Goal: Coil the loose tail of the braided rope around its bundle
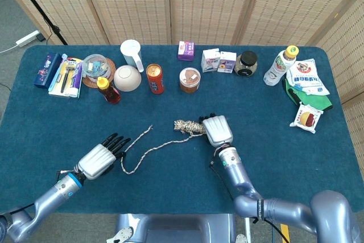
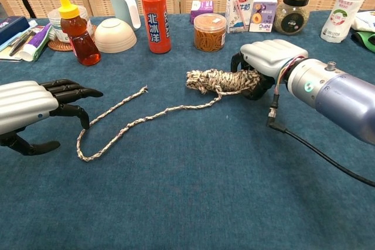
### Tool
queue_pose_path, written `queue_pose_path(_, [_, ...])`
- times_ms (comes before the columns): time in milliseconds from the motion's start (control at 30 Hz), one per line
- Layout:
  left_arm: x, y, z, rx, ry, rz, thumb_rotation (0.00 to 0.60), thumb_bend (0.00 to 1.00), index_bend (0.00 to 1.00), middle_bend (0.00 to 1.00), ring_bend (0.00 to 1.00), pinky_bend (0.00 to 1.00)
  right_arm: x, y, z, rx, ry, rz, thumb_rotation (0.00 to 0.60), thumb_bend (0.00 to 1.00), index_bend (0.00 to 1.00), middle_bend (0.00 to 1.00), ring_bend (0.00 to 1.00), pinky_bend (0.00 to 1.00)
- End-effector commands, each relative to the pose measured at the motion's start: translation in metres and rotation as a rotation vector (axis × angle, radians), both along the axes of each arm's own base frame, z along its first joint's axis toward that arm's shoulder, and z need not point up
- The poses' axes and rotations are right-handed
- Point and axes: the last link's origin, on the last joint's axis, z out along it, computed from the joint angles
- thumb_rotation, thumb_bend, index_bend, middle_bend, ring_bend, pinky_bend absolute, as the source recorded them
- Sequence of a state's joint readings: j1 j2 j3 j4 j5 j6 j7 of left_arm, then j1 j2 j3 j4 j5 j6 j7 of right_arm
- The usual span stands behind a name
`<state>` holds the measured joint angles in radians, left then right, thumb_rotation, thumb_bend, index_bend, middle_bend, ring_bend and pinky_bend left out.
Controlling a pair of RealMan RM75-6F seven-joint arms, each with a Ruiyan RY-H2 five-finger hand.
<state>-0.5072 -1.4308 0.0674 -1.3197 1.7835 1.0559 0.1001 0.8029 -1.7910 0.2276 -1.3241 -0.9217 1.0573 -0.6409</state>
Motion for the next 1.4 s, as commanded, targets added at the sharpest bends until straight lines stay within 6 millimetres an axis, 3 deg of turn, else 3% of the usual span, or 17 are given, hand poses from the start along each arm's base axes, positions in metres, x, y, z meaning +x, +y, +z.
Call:
queue_pose_path(33, [-0.001,0.0,-0.002,-0.001,0.001,0.006,0.6,0.38,0.33,0.0,0.0,0.0,-0.001,0.001,-0.001,0.002,0.002,0.001,0.6,0.49,0.63,0.52,0.35,0.58])
queue_pose_path(567, [0.003,0.003,-0.013,-0.002,-0.013,0.01,0.6,0.4,0.37,0.0,0.0,0.0,-0.003,0.001,0.0,0.003,-0.004,-0.011,0.6,0.49,0.63,0.52,0.35,0.58])
queue_pose_path(767, [0.008,0.003,-0.017,0.004,-0.02,0.005,0.6,0.48,0.41,0.0,0.0,0.0,-0.004,0.0,0.002,-0.001,-0.006,-0.011,0.6,0.49,0.63,0.52,0.35,0.58])
queue_pose_path(1400, [0.009,0.001,-0.028,0.035,0.006,-0.017,0.6,0.49,0.44,0.0,0.0,0.0,-0.005,-0.002,0.002,-0.003,-0.016,-0.017,0.6,0.49,0.64,0.54,0.35,0.58])
